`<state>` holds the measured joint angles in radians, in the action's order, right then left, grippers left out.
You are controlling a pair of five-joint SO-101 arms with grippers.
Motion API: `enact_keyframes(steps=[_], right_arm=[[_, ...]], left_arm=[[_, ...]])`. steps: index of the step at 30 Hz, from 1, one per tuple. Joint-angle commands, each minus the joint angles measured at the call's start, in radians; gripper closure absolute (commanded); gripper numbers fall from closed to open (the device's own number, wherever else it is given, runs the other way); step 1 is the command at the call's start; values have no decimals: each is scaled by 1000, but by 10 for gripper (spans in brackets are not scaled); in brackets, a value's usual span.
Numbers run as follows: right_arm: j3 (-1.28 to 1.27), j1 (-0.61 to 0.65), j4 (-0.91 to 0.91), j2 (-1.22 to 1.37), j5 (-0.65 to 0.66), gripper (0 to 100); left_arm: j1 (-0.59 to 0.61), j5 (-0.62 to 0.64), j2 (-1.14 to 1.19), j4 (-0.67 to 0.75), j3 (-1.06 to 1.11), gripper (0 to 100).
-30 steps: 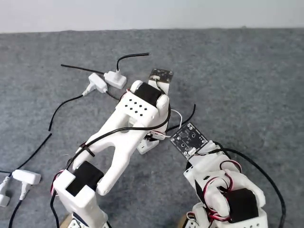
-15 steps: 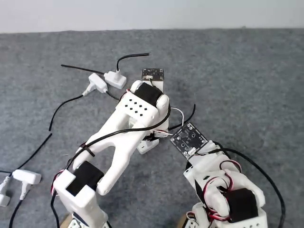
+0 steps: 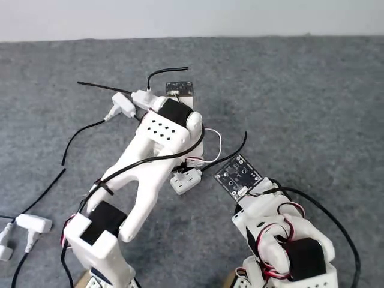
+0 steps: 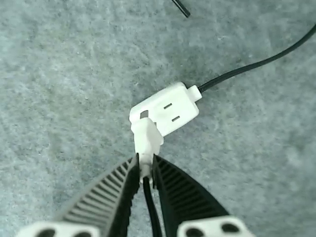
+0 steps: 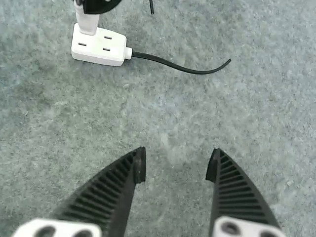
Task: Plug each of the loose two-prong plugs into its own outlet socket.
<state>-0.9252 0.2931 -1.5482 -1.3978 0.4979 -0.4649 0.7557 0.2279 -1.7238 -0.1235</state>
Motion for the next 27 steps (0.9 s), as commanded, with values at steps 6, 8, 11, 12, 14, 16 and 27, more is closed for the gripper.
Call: enact_keyframes(steps=[6, 8, 11, 12, 14, 16, 27], right_arm=[[8, -13, 15, 21, 11, 783], [8, -13, 15, 21, 11, 783], [8, -41, 15, 21, 11, 783], [8, -48, 15, 21, 11, 783], [8, -54, 15, 21, 11, 783], [8, -54, 15, 21, 11, 783], [9, -56, 15, 21, 11, 783]], left_arm=[[-71, 20, -8, -29, -96, 990], [-94, 20, -6, -26, -108, 990], [-94, 20, -6, 2, -110, 990], [-94, 20, -5, 12, -110, 990], [-94, 20, -5, 32, -108, 990], [-94, 20, 0, 44, -108, 990], [-92, 20, 170, -8, -159, 990]])
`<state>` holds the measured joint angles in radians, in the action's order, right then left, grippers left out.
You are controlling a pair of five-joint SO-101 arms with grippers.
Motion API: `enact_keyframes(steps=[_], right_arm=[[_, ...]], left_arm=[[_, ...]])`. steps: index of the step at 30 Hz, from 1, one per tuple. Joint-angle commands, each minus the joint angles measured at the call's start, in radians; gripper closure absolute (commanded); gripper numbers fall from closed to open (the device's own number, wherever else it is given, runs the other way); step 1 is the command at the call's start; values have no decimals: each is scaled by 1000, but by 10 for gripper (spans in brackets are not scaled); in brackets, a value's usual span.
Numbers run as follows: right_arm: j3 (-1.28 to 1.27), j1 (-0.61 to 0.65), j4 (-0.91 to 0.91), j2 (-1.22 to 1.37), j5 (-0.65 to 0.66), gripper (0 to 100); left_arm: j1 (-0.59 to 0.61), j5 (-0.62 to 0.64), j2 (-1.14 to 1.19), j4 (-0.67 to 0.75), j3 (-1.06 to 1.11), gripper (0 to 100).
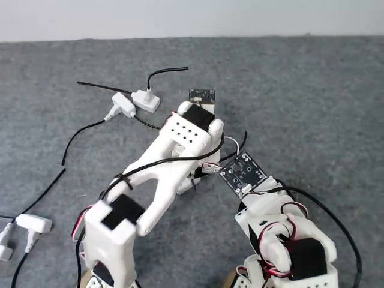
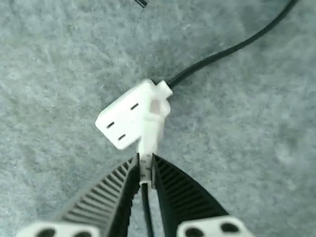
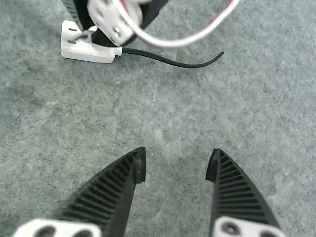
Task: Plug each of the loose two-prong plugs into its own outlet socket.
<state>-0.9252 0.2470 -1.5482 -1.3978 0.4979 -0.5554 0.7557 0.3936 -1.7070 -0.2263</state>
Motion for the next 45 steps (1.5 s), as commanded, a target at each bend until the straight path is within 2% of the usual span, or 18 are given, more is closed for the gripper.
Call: enact_keyframes(steps=[1, 14, 17, 21, 24, 28, 31, 33, 35, 39, 41, 45], right_arm=[[9, -10, 15, 21, 11, 783], [6, -10, 15, 21, 11, 783], [6, -10, 15, 21, 11, 783], [8, -19, 16, 21, 11, 783], [12, -65, 22, 21, 9, 783], [12, -105, 24, 21, 9, 783], [46, -114, 24, 21, 9, 783], [87, -107, 16, 21, 9, 783], [129, -107, 15, 35, 6, 783], [196, -105, 8, 134, -95, 783], [221, -108, 2, 223, -109, 783], [279, -107, 10, 346, -121, 783]], left_arm=[[-2, 20, 5, -29, -71, 990], [54, 12, -95, -51, -114, 989], [31, -95, -187, -51, -105, 988], [-92, -230, -387, -51, -87, 977], [-152, -269, -534, -49, -82, 887], [-152, -281, -680, -51, -73, 675], [-152, -408, -818, -51, -5, 567], [-150, -493, -928, -51, 61, 566], [-104, -566, -1053, -51, 117, 581], [143, -710, -1241, -44, 217, 626], [258, -786, -1280, -43, 269, 639], [376, -902, -1310, -14, 367, 641]])
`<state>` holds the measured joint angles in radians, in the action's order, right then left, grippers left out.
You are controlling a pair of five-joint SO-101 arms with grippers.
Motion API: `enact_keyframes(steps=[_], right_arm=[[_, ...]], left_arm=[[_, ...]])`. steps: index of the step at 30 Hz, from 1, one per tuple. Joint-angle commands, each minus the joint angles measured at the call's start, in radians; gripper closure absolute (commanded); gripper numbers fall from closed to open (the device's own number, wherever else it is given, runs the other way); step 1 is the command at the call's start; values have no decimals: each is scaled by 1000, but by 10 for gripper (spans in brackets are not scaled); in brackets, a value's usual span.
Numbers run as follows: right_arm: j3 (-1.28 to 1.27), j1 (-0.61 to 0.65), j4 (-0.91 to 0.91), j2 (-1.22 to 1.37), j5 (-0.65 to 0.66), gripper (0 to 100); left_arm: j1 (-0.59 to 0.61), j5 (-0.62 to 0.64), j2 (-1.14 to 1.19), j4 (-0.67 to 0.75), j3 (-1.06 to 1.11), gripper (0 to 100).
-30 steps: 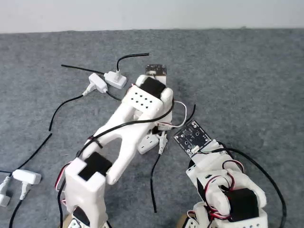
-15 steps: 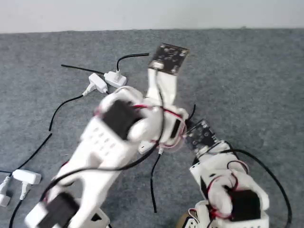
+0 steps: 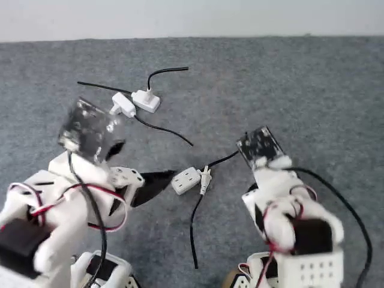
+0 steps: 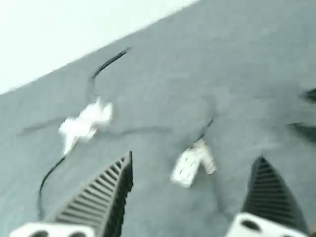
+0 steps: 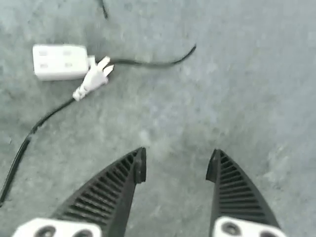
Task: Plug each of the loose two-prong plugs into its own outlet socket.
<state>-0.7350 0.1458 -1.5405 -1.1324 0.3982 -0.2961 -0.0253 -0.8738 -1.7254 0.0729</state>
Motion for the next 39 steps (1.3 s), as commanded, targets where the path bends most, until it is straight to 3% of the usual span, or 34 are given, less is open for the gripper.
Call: enact_keyframes(steps=[1, 4, 9, 14, 22, 29, 35, 39], right_arm=[[117, -4, 2, 104, -40, 783], [195, 33, -4, 166, -130, 783], [204, 200, 22, 312, -221, 783], [206, 262, 102, 512, -428, 783], [230, 305, 125, 779, -600, 783], [333, 453, 179, 929, -614, 783], [336, 466, 366, 1003, -511, 783], [336, 469, 486, 1075, -566, 783]], left_arm=[[144, -155, -57, 3, 84, 641], [212, -227, -126, 2, 113, 642], [325, -235, -313, 41, 236, 643], [404, -232, -508, 164, 572, 643], [552, -230, -764, 428, 1038, 643], [666, -135, -928, 542, 1182, 642], [717, -130, -944, 580, 1225, 641], [717, -126, -944, 582, 1227, 641]])
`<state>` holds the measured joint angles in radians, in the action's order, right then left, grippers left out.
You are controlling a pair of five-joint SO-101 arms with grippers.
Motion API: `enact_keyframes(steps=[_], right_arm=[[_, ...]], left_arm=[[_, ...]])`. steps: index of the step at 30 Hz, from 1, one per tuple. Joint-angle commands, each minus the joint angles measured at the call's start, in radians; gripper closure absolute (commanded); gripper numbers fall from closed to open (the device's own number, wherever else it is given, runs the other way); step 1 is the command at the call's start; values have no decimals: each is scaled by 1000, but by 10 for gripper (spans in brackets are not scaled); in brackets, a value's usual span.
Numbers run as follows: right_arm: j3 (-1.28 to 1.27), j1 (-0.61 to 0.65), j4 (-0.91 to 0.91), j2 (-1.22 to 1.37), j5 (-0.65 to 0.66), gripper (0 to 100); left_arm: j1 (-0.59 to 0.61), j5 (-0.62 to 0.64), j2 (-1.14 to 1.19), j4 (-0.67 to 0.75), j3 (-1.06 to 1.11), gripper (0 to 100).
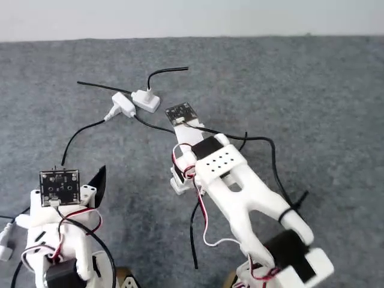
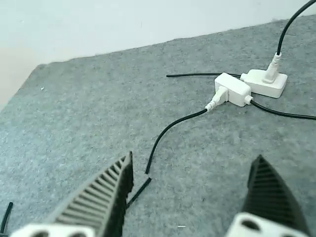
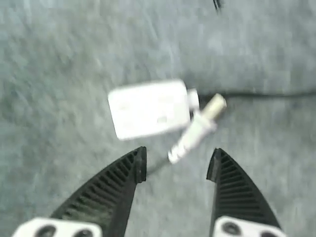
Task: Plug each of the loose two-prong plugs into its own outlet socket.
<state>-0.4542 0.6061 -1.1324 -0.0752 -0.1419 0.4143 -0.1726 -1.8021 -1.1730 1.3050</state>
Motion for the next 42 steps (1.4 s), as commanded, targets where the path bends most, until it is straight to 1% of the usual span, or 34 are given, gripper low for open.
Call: enact_keyframes(steps=[1, 7, 13, 19, 22, 24, 27, 33, 38, 42], right_arm=[[55, 8, 96, 39, -35, 783], [55, 5, 102, 137, -40, 785], [61, -19, 31, 136, -38, 784], [55, -94, -61, 12, -38, 783], [31, -79, -90, -27, -38, 783], [-3, -64, -68, -27, -38, 783], [-51, -79, -19, -28, -38, 784], [-78, -87, -2, -24, -38, 783], [-87, -85, 50, -24, -38, 784], [-83, -41, 65, -25, -37, 783]], left_arm=[[6, 21, -15, 29, -5, 641], [6, 21, -15, 28, -5, 641], [6, 21, -15, 29, -5, 641], [6, 21, -14, 25, -4, 641], [6, 21, -14, 25, -4, 641], [6, 21, -14, 25, -4, 641], [6, 21, -14, 23, -4, 641], [6, 21, -14, 23, -4, 641], [5, 21, -14, 23, -4, 641], [5, 21, -12, 21, -2, 641]])
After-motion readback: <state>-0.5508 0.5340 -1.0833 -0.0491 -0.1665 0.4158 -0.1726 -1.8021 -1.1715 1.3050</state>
